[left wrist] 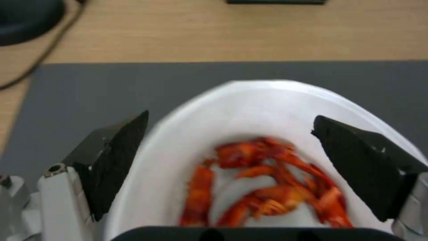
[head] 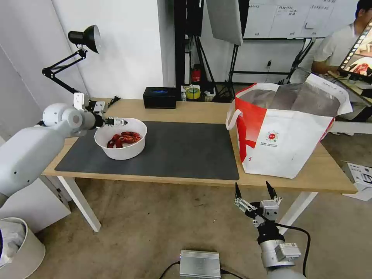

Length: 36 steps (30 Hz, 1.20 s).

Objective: Pick up the trash from the table and place it into the takeout bag.

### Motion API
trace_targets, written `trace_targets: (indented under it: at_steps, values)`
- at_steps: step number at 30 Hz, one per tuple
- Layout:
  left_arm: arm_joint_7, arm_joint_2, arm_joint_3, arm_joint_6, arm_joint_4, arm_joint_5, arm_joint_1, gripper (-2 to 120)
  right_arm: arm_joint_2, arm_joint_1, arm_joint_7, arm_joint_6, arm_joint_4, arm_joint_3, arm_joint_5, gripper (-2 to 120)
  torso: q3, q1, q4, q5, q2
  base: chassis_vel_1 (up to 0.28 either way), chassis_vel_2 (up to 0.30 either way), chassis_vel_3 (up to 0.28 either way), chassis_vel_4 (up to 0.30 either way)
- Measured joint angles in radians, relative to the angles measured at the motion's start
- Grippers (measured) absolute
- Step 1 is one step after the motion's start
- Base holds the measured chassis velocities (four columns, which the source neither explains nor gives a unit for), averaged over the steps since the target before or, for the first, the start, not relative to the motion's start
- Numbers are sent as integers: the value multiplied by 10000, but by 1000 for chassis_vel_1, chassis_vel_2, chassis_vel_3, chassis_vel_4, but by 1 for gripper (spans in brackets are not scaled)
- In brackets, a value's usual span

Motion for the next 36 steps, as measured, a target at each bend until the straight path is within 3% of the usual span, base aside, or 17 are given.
trace_targets:
  at_steps: [7, 14, 36]
  values:
    - [591, -4, 93, -5, 770, 665, -163, 100, 0, 0, 0, 0, 0, 0, 0, 100, 0, 0, 0, -2, 0, 0, 0, 0, 0]
    - [890, -12, 71, -8, 1056, 953, 53, 100, 0, 0, 0, 0, 0, 0, 0, 100, 0, 0, 0, -1, 0, 0, 0, 0, 0]
    - [1078, 121, -671, -112, 792, 1375, 1303, 100, 0, -1, 0, 0, 0, 0, 0, 100, -1, -1, -1, 2, 1, 0, 0, 0, 0]
